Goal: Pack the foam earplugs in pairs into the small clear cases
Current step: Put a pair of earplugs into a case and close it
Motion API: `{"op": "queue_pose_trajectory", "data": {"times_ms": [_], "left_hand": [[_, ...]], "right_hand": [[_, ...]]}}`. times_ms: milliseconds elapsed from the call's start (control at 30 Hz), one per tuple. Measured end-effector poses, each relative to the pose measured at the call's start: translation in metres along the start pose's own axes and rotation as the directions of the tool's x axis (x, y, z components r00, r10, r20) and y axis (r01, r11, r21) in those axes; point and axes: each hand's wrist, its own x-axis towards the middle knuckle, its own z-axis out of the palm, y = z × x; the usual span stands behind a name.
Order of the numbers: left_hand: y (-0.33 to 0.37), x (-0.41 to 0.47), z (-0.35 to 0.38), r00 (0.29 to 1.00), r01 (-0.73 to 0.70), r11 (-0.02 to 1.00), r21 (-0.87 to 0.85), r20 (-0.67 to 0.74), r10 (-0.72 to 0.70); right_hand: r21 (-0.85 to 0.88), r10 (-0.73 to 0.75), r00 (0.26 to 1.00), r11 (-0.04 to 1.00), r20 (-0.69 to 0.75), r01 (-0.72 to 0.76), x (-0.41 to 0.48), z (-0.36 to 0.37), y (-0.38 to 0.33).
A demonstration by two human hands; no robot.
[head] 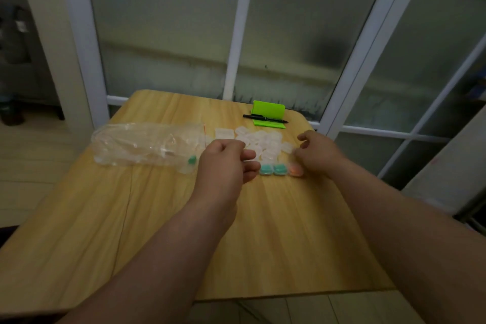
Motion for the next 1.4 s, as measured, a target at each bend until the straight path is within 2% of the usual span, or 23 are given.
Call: {"op": "queue_pose_trajectory", "data": {"times_ms": [133,233,333,533,667,833,1067,1133,1200,1300,1400], "left_hand": [[0.003,0.0,-0.004,1.0,0.005,1.0,0.016,0.017,-0.006],[0.005,-0.002,-0.007,1.0,0.009,1.0,0.03,0.028,-0.01],[0.007,-0.006,-0.009,0.999,0.008,0.999,0.047,0.044,-0.01],[0.01,-0.021,-0.008,0.991,0.046,0.995,0.09,0.12,-0.057],[0.013,-0.035,-0.011,0.983,0.065,0.985,0.157,0.159,-0.09],[0.013,-0.05,-0.022,0.937,0.159,0.97,0.182,0.281,-0.206],[0.016,-0.065,-0.041,0.869,0.143,0.977,0.157,0.452,-0.2],[0.017,-0.066,-0.046,0.865,0.133,0.975,0.176,0.459,-0.201],[0.018,-0.066,-0.05,0.894,0.126,0.975,0.183,0.405,-0.192],[0.019,-0.066,-0.054,0.917,0.098,0.974,0.203,0.361,-0.168],[0.021,-0.069,-0.057,0.92,0.066,0.967,0.245,0.36,-0.154]], "right_hand": [[-0.113,-0.064,0.994,0.991,0.087,0.074,0.017,0.003,-0.015],[-0.159,-0.079,0.995,0.983,0.068,0.089,0.019,0.008,-0.017],[-0.129,-0.097,0.995,0.987,0.036,0.1,0.011,0.005,-0.013],[0.015,-0.202,0.974,0.979,-0.103,0.205,-0.048,-0.015,-0.027],[0.209,-0.271,0.944,0.928,-0.19,0.309,-0.106,-0.016,-0.058],[0.405,-0.388,0.904,0.809,-0.177,0.427,-0.172,0.001,-0.077],[0.505,-0.436,0.888,0.74,-0.143,0.444,-0.197,0.009,-0.062],[0.51,-0.465,0.874,0.723,-0.138,0.465,-0.196,0.01,-0.058],[0.553,-0.45,0.887,0.714,-0.108,0.43,-0.193,0.01,-0.056],[0.717,-0.267,0.964,0.673,0.009,0.18,-0.19,0.006,-0.057],[0.8,-0.193,0.971,0.6,0.145,0.0,-0.188,0.007,-0.058]]}}
